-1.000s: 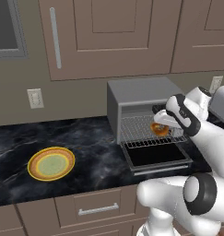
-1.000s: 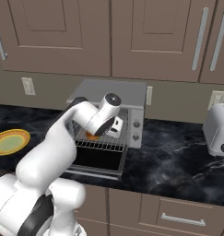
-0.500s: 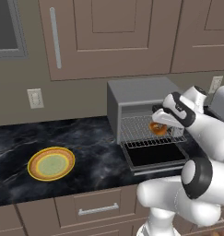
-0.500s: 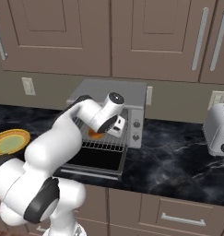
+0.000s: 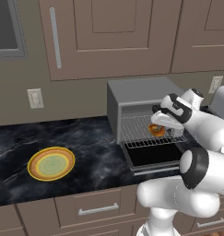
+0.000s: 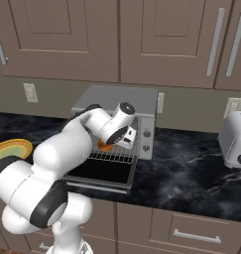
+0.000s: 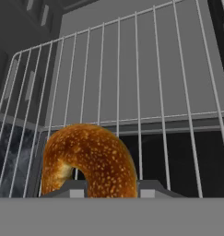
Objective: Pick up the bagel from the plate, place it on the toaster oven rack, close the door, and set the timer.
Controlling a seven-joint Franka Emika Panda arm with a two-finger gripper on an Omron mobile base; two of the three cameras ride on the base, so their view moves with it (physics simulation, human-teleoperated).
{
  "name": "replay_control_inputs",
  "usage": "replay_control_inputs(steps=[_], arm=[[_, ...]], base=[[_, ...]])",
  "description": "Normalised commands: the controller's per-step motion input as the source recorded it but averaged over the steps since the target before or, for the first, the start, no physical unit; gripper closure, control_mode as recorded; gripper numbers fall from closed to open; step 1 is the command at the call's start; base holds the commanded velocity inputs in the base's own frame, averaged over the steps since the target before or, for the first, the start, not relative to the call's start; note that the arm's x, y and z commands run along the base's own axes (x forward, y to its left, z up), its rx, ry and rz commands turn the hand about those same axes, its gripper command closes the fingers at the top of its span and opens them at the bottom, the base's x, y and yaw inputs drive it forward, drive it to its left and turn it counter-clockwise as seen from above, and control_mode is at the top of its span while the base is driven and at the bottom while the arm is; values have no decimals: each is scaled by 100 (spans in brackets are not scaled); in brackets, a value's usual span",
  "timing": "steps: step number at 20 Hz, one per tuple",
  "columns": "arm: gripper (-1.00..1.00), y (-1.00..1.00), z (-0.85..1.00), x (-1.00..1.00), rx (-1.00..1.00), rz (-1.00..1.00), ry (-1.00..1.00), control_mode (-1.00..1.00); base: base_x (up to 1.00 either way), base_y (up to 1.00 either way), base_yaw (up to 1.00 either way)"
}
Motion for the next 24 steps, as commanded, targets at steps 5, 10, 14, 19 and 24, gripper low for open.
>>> replay_control_inputs(steps=[5,10,14,19,24], arm=[[100,0,-15,22,0,0,0,-100],[100,0,-10,20,0,0,0,-100],[-100,0,-10,11,0,0,0,-100],[-100,-1,-4,0,0,0,0,-100],[-100,-13,22,-3,0,0,-2,-100]], base=[[0,0,0],[0,0,0],[0,0,0],[0,0,0],[0,0,0]])
